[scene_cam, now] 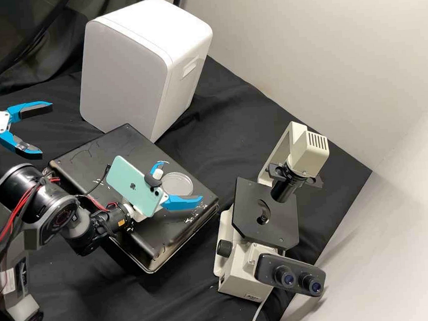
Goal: Place the petri dish on the bench
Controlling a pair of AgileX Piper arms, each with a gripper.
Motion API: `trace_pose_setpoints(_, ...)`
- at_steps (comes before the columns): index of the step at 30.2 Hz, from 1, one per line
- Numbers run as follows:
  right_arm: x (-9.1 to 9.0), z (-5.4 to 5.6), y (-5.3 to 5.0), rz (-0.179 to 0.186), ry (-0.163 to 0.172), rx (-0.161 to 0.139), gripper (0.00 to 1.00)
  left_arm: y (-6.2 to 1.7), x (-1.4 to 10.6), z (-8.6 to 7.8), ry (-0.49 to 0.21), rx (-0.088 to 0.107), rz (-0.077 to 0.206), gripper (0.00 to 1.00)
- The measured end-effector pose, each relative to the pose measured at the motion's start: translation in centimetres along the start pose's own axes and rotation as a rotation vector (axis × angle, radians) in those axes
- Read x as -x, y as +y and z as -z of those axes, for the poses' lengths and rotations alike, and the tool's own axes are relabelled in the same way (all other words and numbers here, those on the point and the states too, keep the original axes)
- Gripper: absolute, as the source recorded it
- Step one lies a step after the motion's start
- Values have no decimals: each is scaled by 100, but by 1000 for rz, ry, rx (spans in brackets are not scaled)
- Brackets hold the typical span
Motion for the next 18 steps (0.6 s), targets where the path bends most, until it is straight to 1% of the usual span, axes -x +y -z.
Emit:
trace_pose_setpoints(1, 23, -3, 16, -4, -1, -3, 100, -1, -1, -4, -3, 0, 0, 100)
trace_pose_setpoints(3, 41, -4, 24, 5, 11, -3, 100, -1, -1, -4, -3, 0, 0, 100)
trace_pose_setpoints(8, 43, -30, 39, 19, 22, -40, 100, 2, -1, 2, 4, 4, -2, 100)
trace_pose_setpoints(11, 42, -33, 42, 21, 25, -52, 100, 5, -1, 9, 13, 8, -5, 100)
trace_pose_setpoints(13, 42, -32, 41, 23, 27, -54, 100, 6, -1, 12, 16, 10, -7, 100)
trace_pose_setpoints(16, 42, -32, 41, 23, 27, -54, 100, 28, 5, 17, 30, 4, -23, 100)
trace_pose_setpoints(18, 42, -32, 41, 23, 27, -54, 100, 58, 14, 16, 32, 3, -47, 100)
